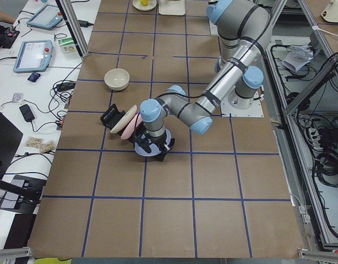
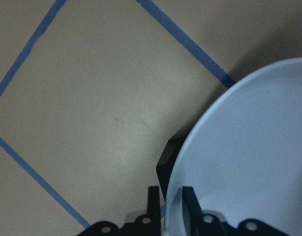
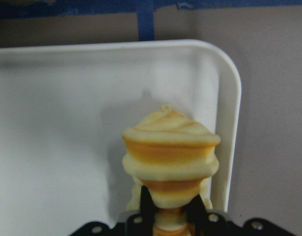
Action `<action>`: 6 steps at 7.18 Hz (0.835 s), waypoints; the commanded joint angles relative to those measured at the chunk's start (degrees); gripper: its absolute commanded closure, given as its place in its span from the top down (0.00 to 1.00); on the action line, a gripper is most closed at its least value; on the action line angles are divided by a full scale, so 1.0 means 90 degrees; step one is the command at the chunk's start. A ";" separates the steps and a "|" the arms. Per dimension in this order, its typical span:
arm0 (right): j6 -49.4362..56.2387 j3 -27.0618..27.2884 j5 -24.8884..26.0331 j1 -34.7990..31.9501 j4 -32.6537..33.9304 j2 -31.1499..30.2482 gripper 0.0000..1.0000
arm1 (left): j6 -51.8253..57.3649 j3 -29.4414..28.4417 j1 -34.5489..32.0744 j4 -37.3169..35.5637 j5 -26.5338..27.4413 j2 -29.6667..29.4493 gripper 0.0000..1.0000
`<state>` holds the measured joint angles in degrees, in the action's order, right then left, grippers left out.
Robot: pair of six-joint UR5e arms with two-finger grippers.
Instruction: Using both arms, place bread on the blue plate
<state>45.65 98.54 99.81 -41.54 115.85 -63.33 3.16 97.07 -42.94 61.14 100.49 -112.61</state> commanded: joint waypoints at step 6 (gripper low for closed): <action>-0.0839 -0.1433 -0.0036 -0.1074 -0.2739 -0.1088 0.00 | 0.0253 -0.1162 0.0161 0.2698 0.0221 0.0879 0.00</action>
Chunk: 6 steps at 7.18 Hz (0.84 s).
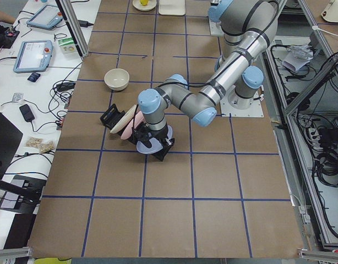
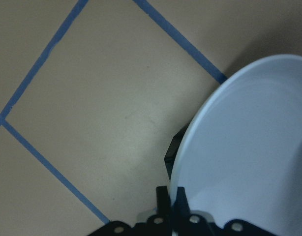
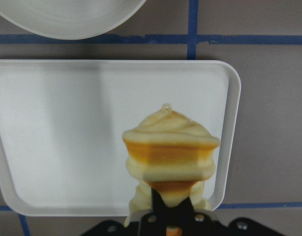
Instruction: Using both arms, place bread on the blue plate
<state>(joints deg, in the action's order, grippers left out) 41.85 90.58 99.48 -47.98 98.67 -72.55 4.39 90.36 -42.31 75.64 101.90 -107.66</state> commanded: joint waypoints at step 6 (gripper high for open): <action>-0.3520 -0.1646 -0.0912 -0.2770 -0.2554 -0.0592 0.00 | -0.0339 -0.0227 -0.2216 0.3637 -0.0325 0.1894 0.00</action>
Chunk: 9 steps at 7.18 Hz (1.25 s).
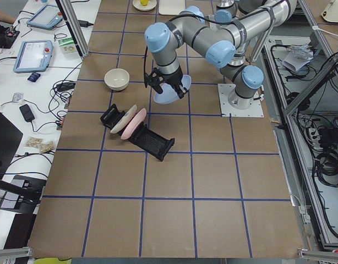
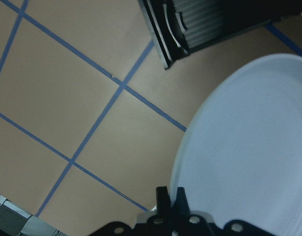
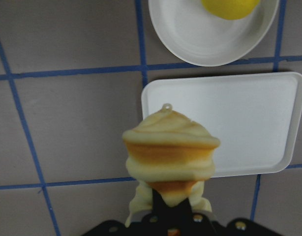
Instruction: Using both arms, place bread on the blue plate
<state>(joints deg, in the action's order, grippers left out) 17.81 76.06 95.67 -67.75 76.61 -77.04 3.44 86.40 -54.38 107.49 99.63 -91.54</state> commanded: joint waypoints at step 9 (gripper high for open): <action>-0.4682 0.0015 -0.1274 -0.3682 0.1367 0.0698 0.00 | -0.2587 0.3476 -0.4462 -0.7387 -0.3033 -0.1671 0.00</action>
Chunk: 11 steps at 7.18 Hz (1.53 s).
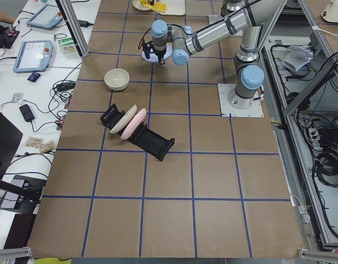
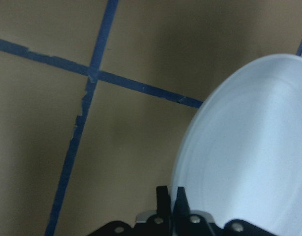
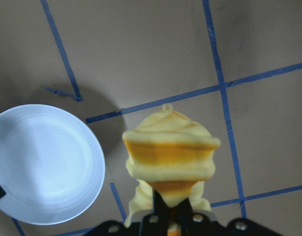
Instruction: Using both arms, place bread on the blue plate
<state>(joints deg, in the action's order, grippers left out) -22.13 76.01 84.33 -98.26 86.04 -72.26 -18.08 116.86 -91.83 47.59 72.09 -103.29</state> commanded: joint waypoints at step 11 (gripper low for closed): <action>-0.0071 0.0889 0.0015 -0.1260 0.2208 0.1193 0.00 | 0.0950 -0.1991 -0.0236 0.2905 0.1975 0.0927 1.00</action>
<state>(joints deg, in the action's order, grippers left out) -23.00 82.13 84.46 -109.21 104.35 -61.74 -13.07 105.09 -94.44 63.09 84.77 -98.30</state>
